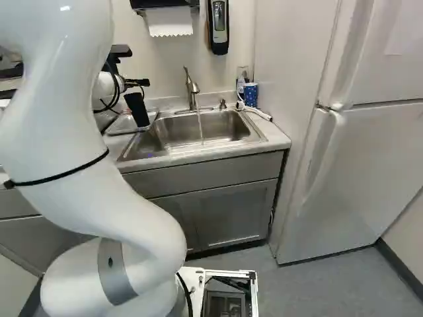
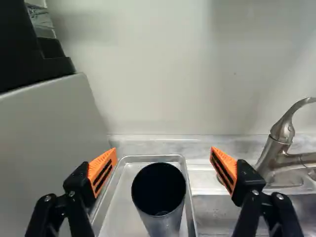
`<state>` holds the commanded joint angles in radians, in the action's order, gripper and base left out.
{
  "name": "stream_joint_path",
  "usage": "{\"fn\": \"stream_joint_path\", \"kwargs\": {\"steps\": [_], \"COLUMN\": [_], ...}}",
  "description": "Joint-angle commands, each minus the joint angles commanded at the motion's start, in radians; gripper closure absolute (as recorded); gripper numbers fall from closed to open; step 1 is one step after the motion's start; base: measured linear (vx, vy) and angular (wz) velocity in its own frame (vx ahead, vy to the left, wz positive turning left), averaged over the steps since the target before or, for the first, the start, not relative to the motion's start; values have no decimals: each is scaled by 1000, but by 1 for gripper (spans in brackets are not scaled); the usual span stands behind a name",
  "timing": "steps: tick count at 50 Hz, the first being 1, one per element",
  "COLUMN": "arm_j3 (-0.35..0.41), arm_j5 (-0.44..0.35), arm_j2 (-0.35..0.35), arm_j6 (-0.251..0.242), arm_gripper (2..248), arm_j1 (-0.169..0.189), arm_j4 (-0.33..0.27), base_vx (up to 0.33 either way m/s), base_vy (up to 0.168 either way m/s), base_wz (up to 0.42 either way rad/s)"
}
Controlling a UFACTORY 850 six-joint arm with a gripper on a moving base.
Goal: Rinse the cup and place it in the tray
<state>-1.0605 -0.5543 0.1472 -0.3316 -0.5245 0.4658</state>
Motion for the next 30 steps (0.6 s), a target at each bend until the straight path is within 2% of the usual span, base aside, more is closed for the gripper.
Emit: {"fn": "stream_joint_path", "kwargs": {"steps": [30], "arm_j3": [0], "arm_j5": [9], "arm_j2": [-59], "arm_j6": [0], "arm_gripper": [3], "arm_j1": [44], "arm_j4": [-68], "base_vx": [0], "base_vy": [0], "base_wz": [0]}}
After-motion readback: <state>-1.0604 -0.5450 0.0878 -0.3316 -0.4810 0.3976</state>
